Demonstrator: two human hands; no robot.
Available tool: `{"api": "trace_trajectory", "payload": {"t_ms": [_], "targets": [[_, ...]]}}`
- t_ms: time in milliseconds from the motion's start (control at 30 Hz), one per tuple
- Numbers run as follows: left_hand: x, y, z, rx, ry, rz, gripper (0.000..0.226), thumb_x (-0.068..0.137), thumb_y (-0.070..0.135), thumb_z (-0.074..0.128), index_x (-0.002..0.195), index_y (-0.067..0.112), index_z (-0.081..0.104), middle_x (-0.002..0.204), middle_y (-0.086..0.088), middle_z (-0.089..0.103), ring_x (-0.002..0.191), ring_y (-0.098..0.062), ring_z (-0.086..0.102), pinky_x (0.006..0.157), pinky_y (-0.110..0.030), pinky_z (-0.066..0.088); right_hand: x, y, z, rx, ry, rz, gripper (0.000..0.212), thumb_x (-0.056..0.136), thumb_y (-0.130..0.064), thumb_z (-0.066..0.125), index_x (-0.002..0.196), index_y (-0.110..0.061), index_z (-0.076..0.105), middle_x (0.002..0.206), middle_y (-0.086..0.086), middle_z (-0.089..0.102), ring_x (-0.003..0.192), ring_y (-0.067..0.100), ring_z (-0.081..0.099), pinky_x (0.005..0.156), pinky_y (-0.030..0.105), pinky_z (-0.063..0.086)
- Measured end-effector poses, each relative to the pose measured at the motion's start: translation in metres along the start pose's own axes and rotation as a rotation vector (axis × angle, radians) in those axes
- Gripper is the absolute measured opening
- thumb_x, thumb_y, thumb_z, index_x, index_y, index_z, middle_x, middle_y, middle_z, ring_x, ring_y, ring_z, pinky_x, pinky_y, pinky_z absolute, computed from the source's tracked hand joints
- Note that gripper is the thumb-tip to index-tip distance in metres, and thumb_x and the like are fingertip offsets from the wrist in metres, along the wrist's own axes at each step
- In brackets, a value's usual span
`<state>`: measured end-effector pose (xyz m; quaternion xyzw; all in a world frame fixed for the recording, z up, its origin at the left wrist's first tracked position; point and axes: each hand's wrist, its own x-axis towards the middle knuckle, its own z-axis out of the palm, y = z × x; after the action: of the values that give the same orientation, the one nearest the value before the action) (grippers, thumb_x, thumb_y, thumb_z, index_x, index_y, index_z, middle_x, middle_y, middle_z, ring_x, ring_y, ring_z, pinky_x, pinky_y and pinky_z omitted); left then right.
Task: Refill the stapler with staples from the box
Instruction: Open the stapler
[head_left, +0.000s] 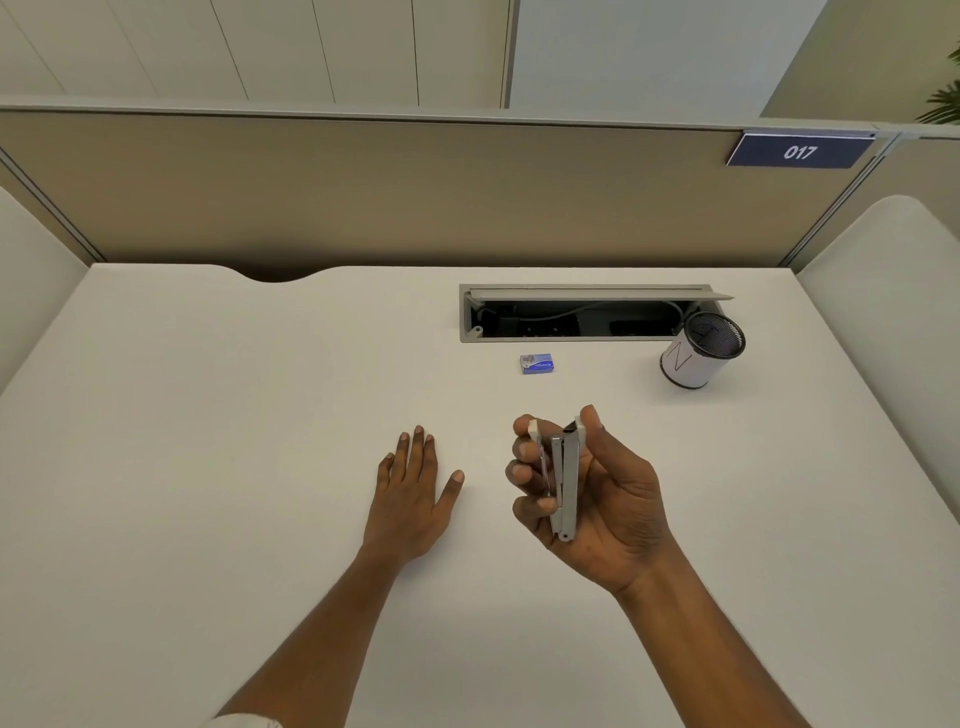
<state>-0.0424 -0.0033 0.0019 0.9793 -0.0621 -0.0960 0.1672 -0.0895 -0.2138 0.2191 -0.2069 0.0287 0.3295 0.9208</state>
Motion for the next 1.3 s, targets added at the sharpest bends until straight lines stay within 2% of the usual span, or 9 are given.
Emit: {"api": "trace_trajectory", "payload": {"t_ms": [133,367,567,667,733,833,1033,1200,1300], "targets": [[0.000,0.000,0.001,0.016,0.002,-0.004,0.085,0.100,0.064,0.004,0.165,0.010,0.001,0.174,-0.006,-0.009,0.160,-0.022,-0.011,0.129,-0.043,-0.002,-0.001,0.001,0.001,0.004,-0.013,0.005,0.033,0.093,-0.032,0.069,0.106,-0.001,0.072,0.087,0.010,0.071,0.082,0.020,0.069,0.065,0.023,0.057],[-0.003,0.003,0.001,0.021,0.031,-0.001,0.086,0.097,0.062,-0.005,0.165,0.010,0.002,0.174,-0.006,-0.008,0.160,-0.022,-0.010,0.130,-0.043,0.000,-0.001,0.000,0.002,0.027,-0.046,0.019,0.046,0.094,-0.039,0.064,0.115,0.002,0.068,0.094,0.012,0.071,0.092,0.025,0.068,0.071,0.027,0.056],[-0.003,0.003,0.000,0.061,0.031,0.010,0.091,0.096,0.068,-0.006,0.165,0.008,0.001,0.174,-0.008,-0.008,0.160,-0.025,-0.009,0.130,-0.044,0.001,0.000,0.002,0.005,0.024,-0.050,0.006,0.035,0.097,-0.029,0.065,0.108,0.004,0.068,0.088,0.015,0.070,0.086,0.026,0.068,0.077,0.030,0.059],[-0.003,0.001,0.001,0.115,0.017,0.018,0.100,0.091,0.075,-0.011,0.165,0.008,0.000,0.173,-0.010,-0.009,0.160,-0.027,-0.008,0.129,-0.045,0.002,0.002,0.000,0.008,0.027,-0.079,0.017,0.042,0.099,-0.034,0.060,0.115,0.005,0.066,0.094,0.016,0.070,0.094,0.028,0.067,0.086,0.033,0.058],[-0.002,0.001,0.001,0.124,0.017,0.016,0.099,0.093,0.075,-0.002,0.165,0.008,0.002,0.174,-0.011,-0.006,0.160,-0.028,-0.006,0.129,-0.046,0.004,0.004,-0.002,0.009,0.025,-0.079,0.022,0.049,0.098,-0.038,0.059,0.119,0.005,0.065,0.099,0.016,0.070,0.099,0.029,0.067,0.089,0.035,0.057],[-0.002,0.001,0.002,0.116,0.023,0.012,0.095,0.097,0.074,0.009,0.165,0.007,0.007,0.174,-0.012,0.001,0.160,-0.030,0.000,0.128,-0.047,0.008,0.006,-0.003,0.010,0.035,-0.082,0.019,0.051,0.097,-0.041,0.060,0.119,0.004,0.066,0.099,0.015,0.070,0.099,0.029,0.067,0.088,0.035,0.058],[-0.002,0.001,0.002,0.142,0.019,0.017,0.098,0.094,0.077,0.003,0.165,0.009,0.003,0.174,-0.011,-0.003,0.160,-0.029,-0.004,0.126,-0.043,-0.001,0.009,-0.001,0.015,0.074,-0.020,-0.021,0.032,0.091,-0.028,0.072,0.103,0.002,0.070,0.083,0.014,0.069,0.084,0.026,0.068,0.076,0.031,0.061],[-0.002,0.001,0.001,0.132,0.029,0.021,0.103,0.090,0.079,-0.007,0.165,0.009,0.005,0.174,-0.011,-0.002,0.160,-0.029,-0.004,0.128,-0.045,0.002,0.009,-0.002,0.017,0.044,-0.030,-0.020,0.046,0.091,-0.038,0.070,0.113,0.002,0.070,0.092,0.013,0.070,0.092,0.026,0.069,0.082,0.032,0.061],[-0.002,0.001,0.003,0.137,0.038,0.013,0.099,0.093,0.078,0.000,0.165,0.009,0.005,0.174,-0.010,-0.001,0.160,-0.028,-0.004,0.127,-0.044,-0.001,0.010,-0.001,0.019,0.038,-0.020,-0.024,0.039,0.090,-0.034,0.072,0.109,0.000,0.070,0.090,0.013,0.070,0.090,0.026,0.069,0.078,0.032,0.061]]}}
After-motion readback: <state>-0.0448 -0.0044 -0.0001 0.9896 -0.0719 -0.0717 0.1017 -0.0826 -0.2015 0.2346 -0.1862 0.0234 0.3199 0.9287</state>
